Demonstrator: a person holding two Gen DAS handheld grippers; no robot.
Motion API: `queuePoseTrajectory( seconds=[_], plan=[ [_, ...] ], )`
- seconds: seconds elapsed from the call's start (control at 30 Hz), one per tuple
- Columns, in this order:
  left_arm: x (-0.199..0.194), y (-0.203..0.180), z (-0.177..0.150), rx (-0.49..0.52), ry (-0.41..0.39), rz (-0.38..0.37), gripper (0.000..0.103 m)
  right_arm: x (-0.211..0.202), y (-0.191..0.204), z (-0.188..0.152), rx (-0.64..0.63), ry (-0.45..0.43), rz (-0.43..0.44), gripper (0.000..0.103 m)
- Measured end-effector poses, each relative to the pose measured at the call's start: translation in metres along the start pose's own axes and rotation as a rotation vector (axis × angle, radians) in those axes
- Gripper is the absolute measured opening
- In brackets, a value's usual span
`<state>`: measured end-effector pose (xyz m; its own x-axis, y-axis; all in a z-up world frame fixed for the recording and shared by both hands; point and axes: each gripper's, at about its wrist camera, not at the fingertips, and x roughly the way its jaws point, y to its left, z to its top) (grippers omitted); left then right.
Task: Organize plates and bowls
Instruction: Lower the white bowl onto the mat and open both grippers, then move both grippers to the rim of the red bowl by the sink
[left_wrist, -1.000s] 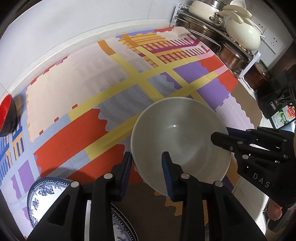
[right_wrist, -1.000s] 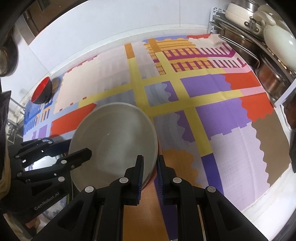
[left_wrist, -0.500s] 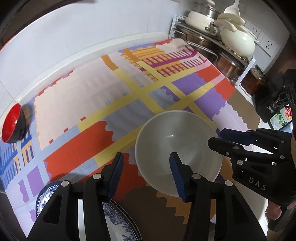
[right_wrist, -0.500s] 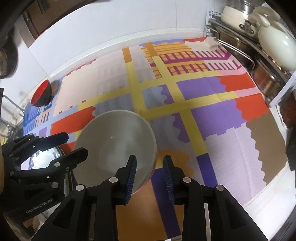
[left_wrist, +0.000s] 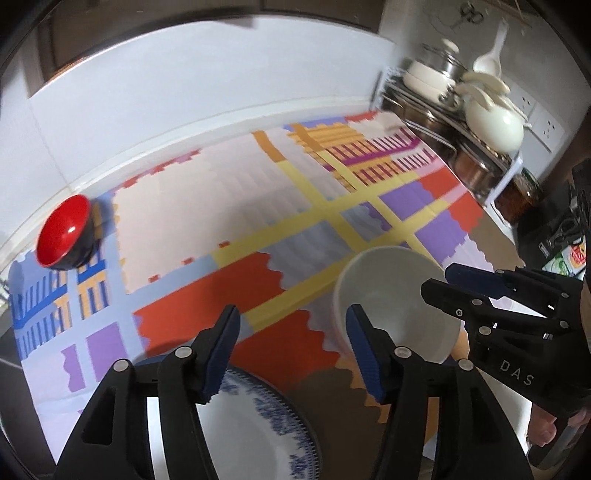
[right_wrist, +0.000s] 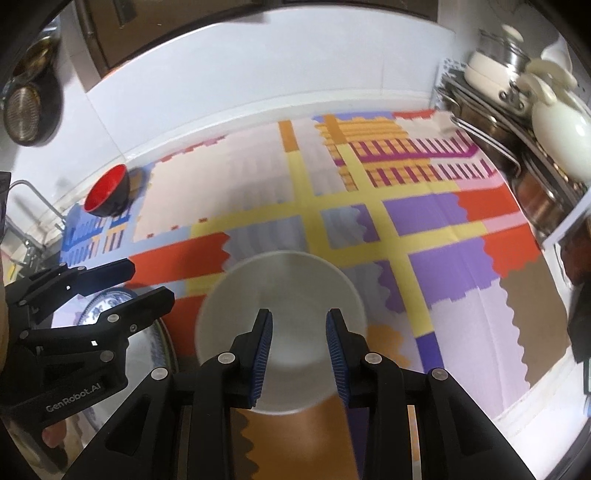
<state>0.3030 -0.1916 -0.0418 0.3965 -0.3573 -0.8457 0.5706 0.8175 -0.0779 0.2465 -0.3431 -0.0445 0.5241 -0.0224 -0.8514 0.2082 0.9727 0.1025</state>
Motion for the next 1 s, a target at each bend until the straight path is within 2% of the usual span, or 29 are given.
queuePoseTrajectory(
  seconds=[0.1, 0.27, 0.73, 0.77, 0.83, 1.0],
  plan=[
    [-0.009, 0.013, -0.001, -0.015, -0.018, 0.018, 0.060, -0.002, 0.013, 0.004, -0.007, -0.015, 0.014, 0.031],
    [-0.027, 0.039, -0.005, -0.036, -0.058, 0.050, 0.067, -0.005, 0.041, 0.011, -0.041, -0.034, 0.040, 0.031],
    [-0.070, 0.132, -0.020, -0.139, -0.145, 0.200, 0.082, 0.000, 0.129, 0.035, -0.131, -0.072, 0.103, 0.031],
    [-0.071, 0.137, -0.021, -0.144, -0.147, 0.204, 0.082, 0.000, 0.135, 0.036, -0.135, -0.077, 0.106, 0.032],
    [-0.074, 0.152, -0.022, -0.161, -0.152, 0.223, 0.082, 0.001, 0.148, 0.041, -0.143, -0.093, 0.114, 0.041],
    [-0.079, 0.181, -0.023, -0.193, -0.161, 0.273, 0.083, 0.007, 0.176, 0.055, -0.157, -0.128, 0.127, 0.042]
  ],
)
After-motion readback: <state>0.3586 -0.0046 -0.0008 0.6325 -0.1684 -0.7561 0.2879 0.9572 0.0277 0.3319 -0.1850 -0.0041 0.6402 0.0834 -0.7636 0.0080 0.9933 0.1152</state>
